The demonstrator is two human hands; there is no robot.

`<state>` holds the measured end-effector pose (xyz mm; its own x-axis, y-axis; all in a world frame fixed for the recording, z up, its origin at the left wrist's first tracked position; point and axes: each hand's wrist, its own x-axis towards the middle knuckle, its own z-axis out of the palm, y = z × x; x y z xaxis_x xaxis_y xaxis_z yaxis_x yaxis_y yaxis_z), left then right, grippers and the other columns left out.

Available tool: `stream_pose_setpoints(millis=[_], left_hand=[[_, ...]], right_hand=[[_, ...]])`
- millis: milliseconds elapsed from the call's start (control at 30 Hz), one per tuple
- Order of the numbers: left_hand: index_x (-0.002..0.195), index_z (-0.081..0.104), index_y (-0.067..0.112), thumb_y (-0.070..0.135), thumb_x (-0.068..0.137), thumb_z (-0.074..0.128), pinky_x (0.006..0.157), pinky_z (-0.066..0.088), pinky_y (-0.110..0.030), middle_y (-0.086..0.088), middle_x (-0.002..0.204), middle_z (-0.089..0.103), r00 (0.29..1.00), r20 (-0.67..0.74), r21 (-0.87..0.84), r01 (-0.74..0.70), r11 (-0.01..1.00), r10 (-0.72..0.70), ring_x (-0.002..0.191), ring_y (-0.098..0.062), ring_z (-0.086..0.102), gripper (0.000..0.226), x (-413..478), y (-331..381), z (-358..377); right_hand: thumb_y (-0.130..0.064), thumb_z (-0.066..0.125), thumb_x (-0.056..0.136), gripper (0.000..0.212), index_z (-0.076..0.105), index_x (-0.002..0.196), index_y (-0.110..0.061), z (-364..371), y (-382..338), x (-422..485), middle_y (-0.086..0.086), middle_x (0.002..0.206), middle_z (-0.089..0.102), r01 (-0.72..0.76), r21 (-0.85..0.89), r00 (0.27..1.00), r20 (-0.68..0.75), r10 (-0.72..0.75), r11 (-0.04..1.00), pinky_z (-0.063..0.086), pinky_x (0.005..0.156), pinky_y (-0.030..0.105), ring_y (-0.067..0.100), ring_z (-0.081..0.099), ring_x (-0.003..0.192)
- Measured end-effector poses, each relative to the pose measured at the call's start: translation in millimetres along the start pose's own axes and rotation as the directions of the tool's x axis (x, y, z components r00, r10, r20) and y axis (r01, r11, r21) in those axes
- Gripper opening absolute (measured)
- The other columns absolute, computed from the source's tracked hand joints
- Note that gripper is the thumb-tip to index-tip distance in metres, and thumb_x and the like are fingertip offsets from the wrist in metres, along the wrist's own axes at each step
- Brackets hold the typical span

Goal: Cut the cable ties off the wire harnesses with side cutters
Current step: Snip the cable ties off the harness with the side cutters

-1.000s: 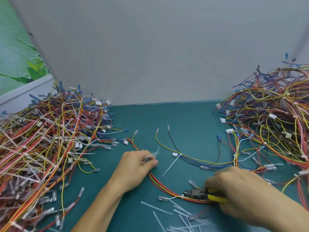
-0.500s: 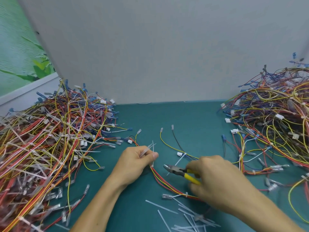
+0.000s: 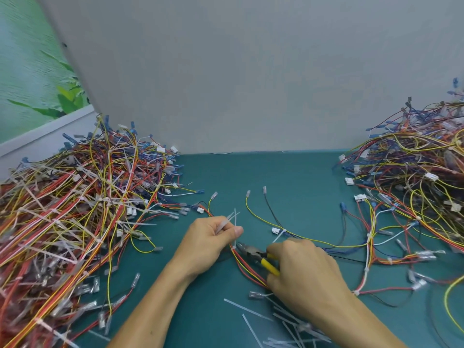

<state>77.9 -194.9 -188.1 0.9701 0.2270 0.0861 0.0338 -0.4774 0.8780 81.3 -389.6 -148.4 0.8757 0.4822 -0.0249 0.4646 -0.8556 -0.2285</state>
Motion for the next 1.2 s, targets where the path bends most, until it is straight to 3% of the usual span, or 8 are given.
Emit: stream_pose_setpoints(millis=[133, 267, 400, 600, 733, 867, 1000, 1200], left_hand=[[0.059, 0.054, 0.017, 0.034, 0.086, 0.069, 0.052, 0.020, -0.029, 0.011, 0.049, 0.030, 1.000, 0.004, -0.003, 0.001, 1.000, -0.001, 0.049, -0.010, 0.025, 0.034, 0.5, -1.4, 0.4], [0.057, 0.053, 0.023, 0.036, 0.085, 0.069, 0.052, 0.020, -0.029, 0.010, 0.048, 0.030, 1.000, 0.002, 0.013, 0.001, 1.000, -0.001, 0.049, -0.010, 0.025, 0.035, 1.1, -0.3, 1.2], [0.056, 0.053, 0.024, 0.046, 0.076, 0.065, 0.050, 0.020, -0.028, 0.011, 0.047, 0.029, 1.000, 0.008, -0.004, 0.005, 1.000, -0.005, 0.048, -0.010, 0.024, 0.032, 0.2, 1.4, 1.0], [0.055, 0.053, 0.024, 0.037, 0.084, 0.068, 0.049, 0.020, -0.026, 0.011, 0.047, 0.029, 1.000, 0.009, 0.008, 0.001, 1.000, -0.001, 0.047, -0.009, 0.025, 0.034, 0.5, 0.2, 1.1], [0.055, 0.052, 0.024, 0.039, 0.081, 0.066, 0.048, 0.020, -0.024, 0.011, 0.046, 0.030, 1.000, 0.009, 0.000, -0.001, 1.000, 0.001, 0.047, -0.008, 0.025, 0.034, 0.4, 0.7, 0.9], [0.055, 0.050, 0.023, 0.043, 0.078, 0.064, 0.049, 0.019, -0.027, 0.011, 0.047, 0.029, 1.000, 0.014, -0.008, 0.000, 1.000, 0.000, 0.048, -0.009, 0.024, 0.034, 0.1, 2.3, 1.1], [0.056, 0.049, 0.021, 0.045, 0.077, 0.063, 0.049, 0.019, -0.027, 0.011, 0.048, 0.028, 1.000, 0.014, 0.004, -0.006, 1.000, 0.006, 0.049, -0.010, 0.024, 0.035, 0.0, 2.9, 1.3], [0.060, 0.047, 0.012, 0.031, 0.087, 0.067, 0.047, 0.020, -0.020, 0.010, 0.049, 0.028, 1.000, 0.011, 0.030, -0.028, 0.999, 0.028, 0.048, -0.008, 0.024, 0.038, -0.4, 1.5, 1.2]], right_hand=[[-0.030, 0.053, 0.084, 0.012, 0.044, 0.082, -0.022, -2.2, -1.3, -1.5, 0.000, 0.084, 0.041, -0.003, -0.003, 1.000, 0.004, 0.003, 1.000, 0.032, 0.062, 0.031, 0.028, 0.040, 0.078], [-0.031, 0.053, 0.085, 0.013, 0.044, 0.082, -0.022, -3.4, -2.1, -1.4, 0.000, 0.084, 0.041, -0.009, 0.001, 1.000, 0.017, 0.009, 1.000, 0.033, 0.063, 0.032, 0.029, 0.040, 0.078], [-0.030, 0.053, 0.084, 0.013, 0.044, 0.082, -0.021, -2.2, -3.2, 0.1, 0.001, 0.086, 0.042, -0.009, 0.003, 1.000, 0.019, 0.009, 1.000, 0.033, 0.064, 0.031, 0.029, 0.040, 0.079], [-0.029, 0.051, 0.087, 0.011, 0.045, 0.083, -0.022, 1.5, -4.5, 2.5, 0.004, 0.088, 0.049, 0.004, -0.025, 1.000, 0.010, -0.003, 1.000, 0.032, 0.063, 0.032, 0.029, 0.053, 0.087], [-0.031, 0.051, 0.088, 0.011, 0.053, 0.089, -0.021, 5.0, -5.2, 2.6, 0.006, 0.100, 0.060, 0.005, -0.039, 1.000, 0.007, -0.005, 0.999, 0.032, 0.064, 0.031, 0.029, 0.059, 0.096], [-0.030, 0.050, 0.088, 0.012, 0.056, 0.093, -0.020, 4.9, -5.3, 2.2, 0.008, 0.095, 0.058, 0.006, -0.050, 1.000, 0.013, -0.006, 0.999, 0.032, 0.063, 0.032, 0.030, 0.058, 0.093], [-0.027, 0.049, 0.089, 0.013, 0.057, 0.095, -0.019, 3.0, -6.6, 2.6, 0.007, 0.083, 0.042, 0.017, -0.074, 1.000, 0.026, -0.015, 0.997, 0.032, 0.063, 0.033, 0.032, 0.047, 0.080], [-0.026, 0.046, 0.092, 0.017, 0.058, 0.102, -0.018, 3.6, -6.9, 3.0, 0.010, 0.089, 0.049, 0.037, -0.097, 0.999, 0.040, -0.034, 0.995, 0.031, 0.064, 0.033, 0.031, 0.058, 0.096]])
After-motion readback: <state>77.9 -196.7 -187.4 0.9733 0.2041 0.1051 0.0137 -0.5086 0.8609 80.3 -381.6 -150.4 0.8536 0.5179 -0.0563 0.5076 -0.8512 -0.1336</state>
